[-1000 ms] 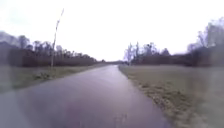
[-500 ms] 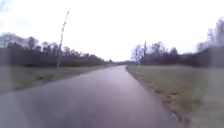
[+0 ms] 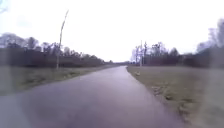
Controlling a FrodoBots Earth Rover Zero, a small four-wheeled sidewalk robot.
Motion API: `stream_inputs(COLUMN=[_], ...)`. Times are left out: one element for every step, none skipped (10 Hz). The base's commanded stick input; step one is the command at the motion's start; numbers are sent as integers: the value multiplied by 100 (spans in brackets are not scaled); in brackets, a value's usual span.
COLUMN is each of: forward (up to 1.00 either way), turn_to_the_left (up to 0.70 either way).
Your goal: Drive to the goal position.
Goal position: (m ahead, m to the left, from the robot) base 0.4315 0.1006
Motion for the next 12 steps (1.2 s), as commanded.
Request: stream_inputs(forward=[100,100,100,100,100,100,100,100,100,100,100,100], turn_to_the_left=[-34,-40,-37,-21,-4,0,0,0,0,0,0,0])
